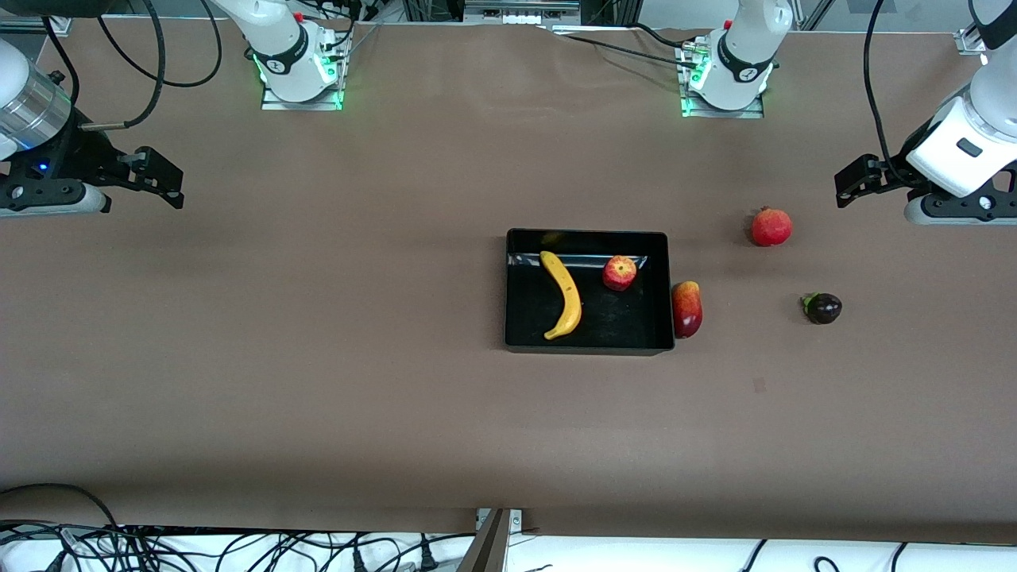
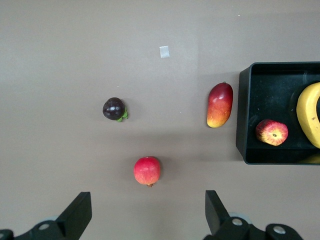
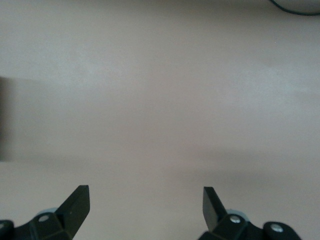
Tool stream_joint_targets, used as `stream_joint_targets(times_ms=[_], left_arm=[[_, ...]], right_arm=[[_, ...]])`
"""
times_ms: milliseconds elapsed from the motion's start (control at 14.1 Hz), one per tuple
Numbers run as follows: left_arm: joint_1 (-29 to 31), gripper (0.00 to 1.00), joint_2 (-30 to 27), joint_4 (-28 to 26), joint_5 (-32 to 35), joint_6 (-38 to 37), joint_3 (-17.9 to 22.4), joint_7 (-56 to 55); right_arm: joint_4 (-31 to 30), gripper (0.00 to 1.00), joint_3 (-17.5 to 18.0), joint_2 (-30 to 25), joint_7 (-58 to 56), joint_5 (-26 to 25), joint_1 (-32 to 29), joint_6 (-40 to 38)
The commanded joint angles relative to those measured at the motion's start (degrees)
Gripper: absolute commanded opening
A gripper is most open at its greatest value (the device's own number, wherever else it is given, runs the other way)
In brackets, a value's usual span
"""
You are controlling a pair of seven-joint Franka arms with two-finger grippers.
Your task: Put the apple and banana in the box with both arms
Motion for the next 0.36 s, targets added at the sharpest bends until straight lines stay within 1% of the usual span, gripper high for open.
stream_joint_targets(times_ms=[0, 284], left_arm=[[0.56, 1.00, -1.42, 0.08, -1.24, -0.52, 0.15, 1.20], [0.83, 1.00, -1.60, 0.08, -1.24, -0.61, 0.24, 1.29]], right_arm=[[0.28, 1.00, 0.56, -0.64, 0.14, 0.73, -0.71, -0.64], [0.28, 1.00, 0.64, -0.72, 0.14, 0.73, -0.71, -0.73]])
